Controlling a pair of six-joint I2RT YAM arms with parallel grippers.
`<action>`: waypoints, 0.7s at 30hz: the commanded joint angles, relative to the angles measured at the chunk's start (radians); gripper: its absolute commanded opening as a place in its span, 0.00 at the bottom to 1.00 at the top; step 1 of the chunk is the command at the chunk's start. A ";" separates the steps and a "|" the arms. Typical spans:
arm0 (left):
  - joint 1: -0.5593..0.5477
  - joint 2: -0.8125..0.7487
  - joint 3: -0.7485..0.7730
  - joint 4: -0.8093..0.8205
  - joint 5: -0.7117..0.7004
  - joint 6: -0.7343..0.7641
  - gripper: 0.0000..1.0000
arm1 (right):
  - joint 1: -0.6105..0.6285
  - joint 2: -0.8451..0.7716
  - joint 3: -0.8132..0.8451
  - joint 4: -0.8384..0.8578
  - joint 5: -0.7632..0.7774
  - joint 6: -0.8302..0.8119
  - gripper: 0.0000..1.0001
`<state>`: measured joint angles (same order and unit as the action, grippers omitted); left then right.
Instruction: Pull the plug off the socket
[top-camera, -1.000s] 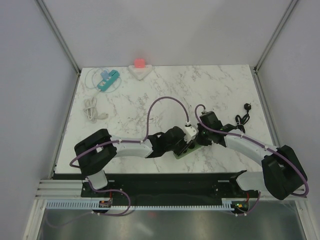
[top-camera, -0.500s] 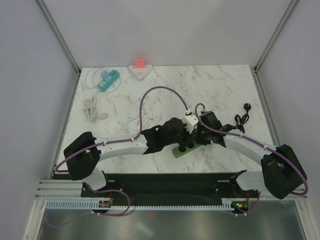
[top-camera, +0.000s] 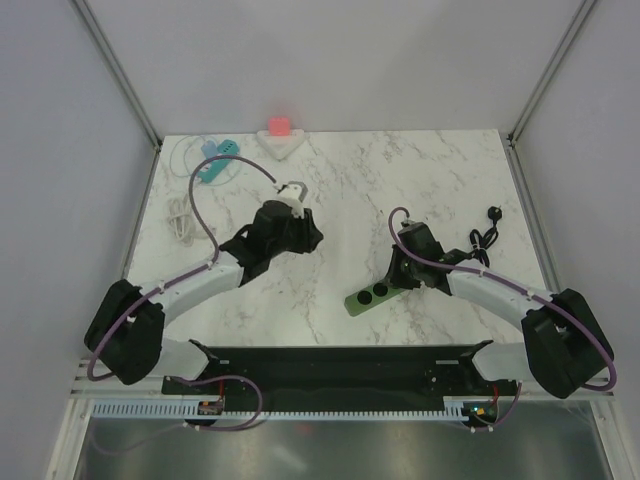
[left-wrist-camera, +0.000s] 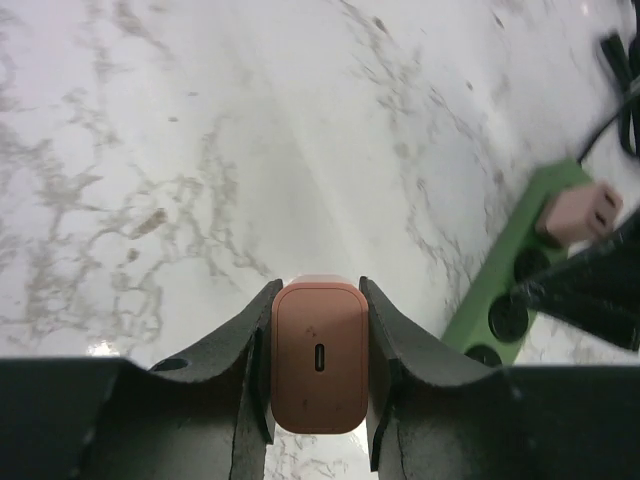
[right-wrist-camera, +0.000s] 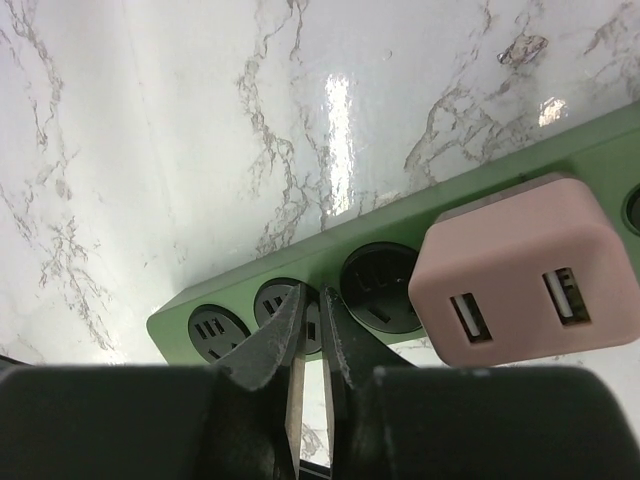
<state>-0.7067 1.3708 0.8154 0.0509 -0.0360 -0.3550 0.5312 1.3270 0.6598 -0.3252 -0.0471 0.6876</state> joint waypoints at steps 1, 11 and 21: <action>0.142 0.013 0.007 0.061 0.135 -0.243 0.02 | 0.019 0.044 -0.071 -0.092 0.032 -0.017 0.19; 0.407 0.269 0.099 0.188 0.271 -0.369 0.04 | 0.016 -0.038 -0.088 -0.087 0.010 -0.007 0.20; 0.493 0.430 0.159 0.185 0.343 -0.349 0.17 | 0.018 -0.063 -0.115 -0.078 0.000 -0.013 0.21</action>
<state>-0.2188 1.7798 0.9264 0.1886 0.2577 -0.6880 0.5373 1.2427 0.5953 -0.2935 -0.0486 0.6876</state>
